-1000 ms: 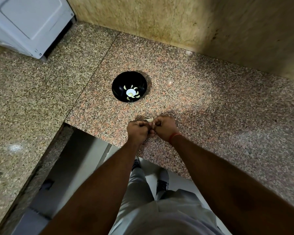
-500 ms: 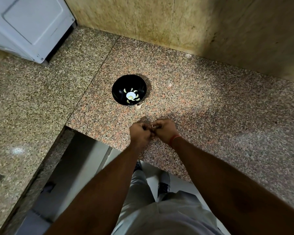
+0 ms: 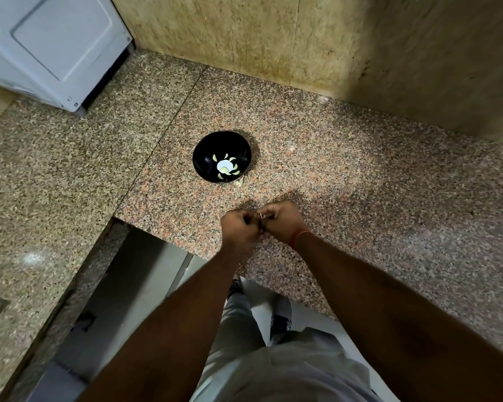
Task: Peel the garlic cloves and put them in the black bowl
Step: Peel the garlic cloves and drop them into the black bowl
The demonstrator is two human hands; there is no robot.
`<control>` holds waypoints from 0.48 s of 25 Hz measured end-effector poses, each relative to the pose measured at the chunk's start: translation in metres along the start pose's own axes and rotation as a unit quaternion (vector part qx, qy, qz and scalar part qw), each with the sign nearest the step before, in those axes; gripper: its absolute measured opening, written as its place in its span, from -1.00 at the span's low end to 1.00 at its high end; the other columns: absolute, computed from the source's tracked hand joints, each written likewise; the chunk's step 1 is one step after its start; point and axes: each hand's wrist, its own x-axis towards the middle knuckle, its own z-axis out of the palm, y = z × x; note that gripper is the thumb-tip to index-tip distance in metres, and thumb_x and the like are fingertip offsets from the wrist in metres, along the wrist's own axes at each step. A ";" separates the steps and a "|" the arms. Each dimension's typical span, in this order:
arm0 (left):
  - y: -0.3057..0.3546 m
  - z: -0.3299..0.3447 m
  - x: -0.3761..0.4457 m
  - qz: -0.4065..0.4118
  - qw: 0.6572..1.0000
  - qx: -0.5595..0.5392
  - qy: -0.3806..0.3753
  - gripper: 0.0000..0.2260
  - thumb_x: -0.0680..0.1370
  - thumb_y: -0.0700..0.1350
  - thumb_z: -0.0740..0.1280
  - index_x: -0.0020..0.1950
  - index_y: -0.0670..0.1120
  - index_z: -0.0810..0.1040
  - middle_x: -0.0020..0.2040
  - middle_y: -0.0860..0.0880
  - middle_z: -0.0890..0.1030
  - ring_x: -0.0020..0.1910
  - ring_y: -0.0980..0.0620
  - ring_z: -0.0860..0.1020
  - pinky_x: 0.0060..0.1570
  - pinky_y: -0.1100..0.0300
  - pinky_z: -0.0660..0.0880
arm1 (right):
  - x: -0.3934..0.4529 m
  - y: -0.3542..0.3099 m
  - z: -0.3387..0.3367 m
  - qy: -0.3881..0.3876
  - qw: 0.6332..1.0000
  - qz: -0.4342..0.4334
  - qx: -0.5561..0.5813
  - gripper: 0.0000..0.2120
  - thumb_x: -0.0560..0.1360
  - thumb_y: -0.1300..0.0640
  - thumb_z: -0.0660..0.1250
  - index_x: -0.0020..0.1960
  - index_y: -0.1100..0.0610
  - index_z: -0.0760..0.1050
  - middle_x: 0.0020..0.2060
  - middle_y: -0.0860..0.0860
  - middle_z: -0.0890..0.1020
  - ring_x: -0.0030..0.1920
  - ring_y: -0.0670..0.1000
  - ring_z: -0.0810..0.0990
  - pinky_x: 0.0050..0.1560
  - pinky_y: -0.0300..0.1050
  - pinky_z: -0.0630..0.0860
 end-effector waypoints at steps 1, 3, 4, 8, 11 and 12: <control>-0.003 0.000 0.002 -0.012 1.000 -0.016 0.003 -0.84 0.50 -0.33 0.48 -0.26 -0.15 0.65 -0.32 -0.12 0.67 -0.36 -0.06 0.66 -0.32 0.02 0.65 | 0.001 0.001 0.001 -0.004 1.000 -0.013 -0.016 -0.89 0.46 0.36 0.48 -0.08 0.20 0.71 -0.27 0.09 0.73 -0.32 0.00 0.72 -0.23 -0.03 0.71; -0.005 -0.001 0.001 -0.035 0.999 -0.025 0.009 -0.85 0.50 -0.32 0.49 -0.27 -0.19 0.65 -0.33 -0.13 0.66 -0.40 0.00 0.64 -0.39 0.14 0.60 | 0.002 0.007 0.004 -0.018 0.997 -0.047 -0.060 -0.96 0.46 0.28 0.50 -0.11 0.17 0.71 -0.26 0.03 0.72 -0.27 0.02 0.72 -0.16 0.03 0.71; -0.006 -0.001 0.001 -0.042 0.999 -0.020 0.009 -0.88 0.50 -0.32 0.49 -0.23 -0.22 0.67 -0.32 -0.15 0.67 -0.42 0.02 0.63 -0.40 0.19 0.59 | 0.001 0.010 0.006 -0.023 0.994 -0.063 -0.082 -0.97 0.47 0.25 0.50 -0.12 0.15 0.71 -0.26 0.02 0.72 -0.26 0.02 0.71 -0.14 0.05 0.70; -0.006 -0.001 0.000 -0.051 0.998 -0.039 0.006 -0.94 0.54 -0.31 0.46 -0.11 -0.31 0.68 -0.29 -0.19 0.68 -0.47 0.06 0.60 -0.44 0.26 0.55 | -0.001 0.013 0.010 -0.013 0.992 -0.084 -0.096 -0.89 0.51 0.25 0.46 -0.13 0.07 0.69 -0.26 -0.01 0.71 -0.24 -0.02 0.69 -0.08 0.01 0.69; -0.007 0.002 -0.002 -0.042 0.999 -0.009 0.015 -0.96 0.54 -0.30 0.46 -0.09 -0.25 0.70 -0.23 -0.15 0.70 -0.47 0.19 0.59 -0.42 0.33 0.54 | -0.002 0.013 0.013 -0.003 0.992 -0.075 -0.099 -0.86 0.50 0.29 0.44 -0.15 0.09 0.68 -0.29 -0.02 0.69 -0.28 -0.04 0.67 -0.13 0.01 0.69; -0.006 0.002 -0.004 -0.032 0.999 0.014 0.016 -0.95 0.53 -0.32 0.45 -0.11 -0.23 0.70 -0.26 -0.11 0.69 -0.48 0.23 0.58 -0.44 0.37 0.51 | -0.002 0.014 0.014 0.001 0.993 -0.070 -0.099 -0.86 0.49 0.29 0.43 -0.18 0.10 0.67 -0.31 -0.01 0.69 -0.28 -0.02 0.67 -0.14 0.04 0.69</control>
